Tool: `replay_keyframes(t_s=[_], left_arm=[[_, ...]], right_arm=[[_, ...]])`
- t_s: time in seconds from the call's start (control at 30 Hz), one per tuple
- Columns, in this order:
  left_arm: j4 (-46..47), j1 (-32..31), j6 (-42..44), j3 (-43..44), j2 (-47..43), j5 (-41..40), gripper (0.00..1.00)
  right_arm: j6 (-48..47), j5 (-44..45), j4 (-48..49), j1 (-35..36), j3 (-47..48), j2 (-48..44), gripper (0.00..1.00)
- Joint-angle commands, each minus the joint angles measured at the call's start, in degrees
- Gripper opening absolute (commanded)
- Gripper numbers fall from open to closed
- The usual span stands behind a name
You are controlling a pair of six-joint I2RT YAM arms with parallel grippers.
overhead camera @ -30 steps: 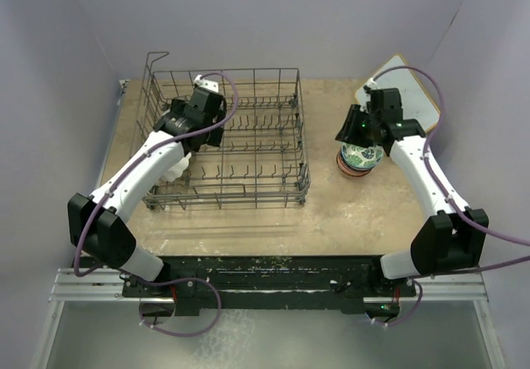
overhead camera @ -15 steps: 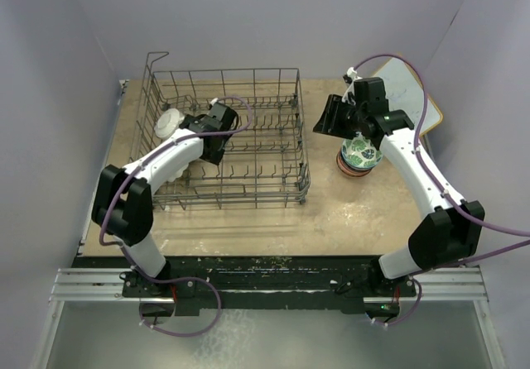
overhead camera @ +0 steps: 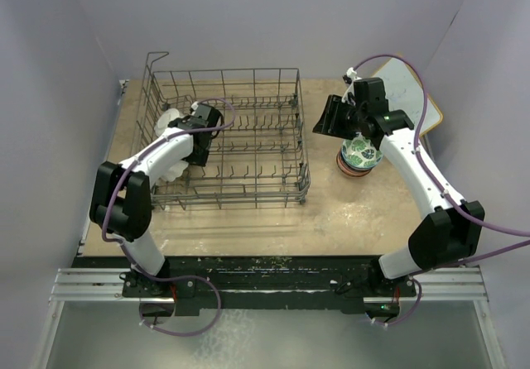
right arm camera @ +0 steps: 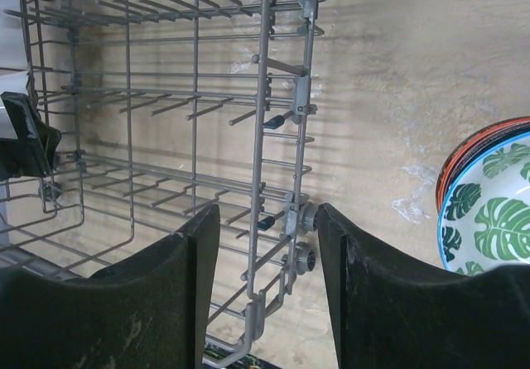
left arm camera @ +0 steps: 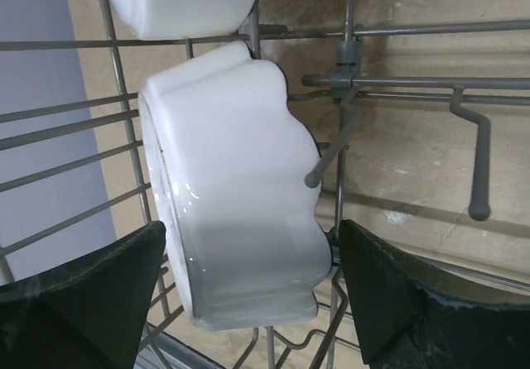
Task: Unload the bowls from the dish rack
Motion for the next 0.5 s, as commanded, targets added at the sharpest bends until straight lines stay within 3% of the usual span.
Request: replay_keyframes(t_s=[0.0, 0.47], left_arm=[[-0.6, -0.2, -2.6, -0.5, -2.0, 1.9, 0.85], [-4.0, -0.3, -1.5, 9.2, -6.2, -4.7, 0.35]], right_arm=[[-0.4, -1.1, 1.1, 0.0, 0.6, -0.8, 0.53], [-1.2, -0.9, 0.8, 0.0, -0.5, -1.3, 0.53]])
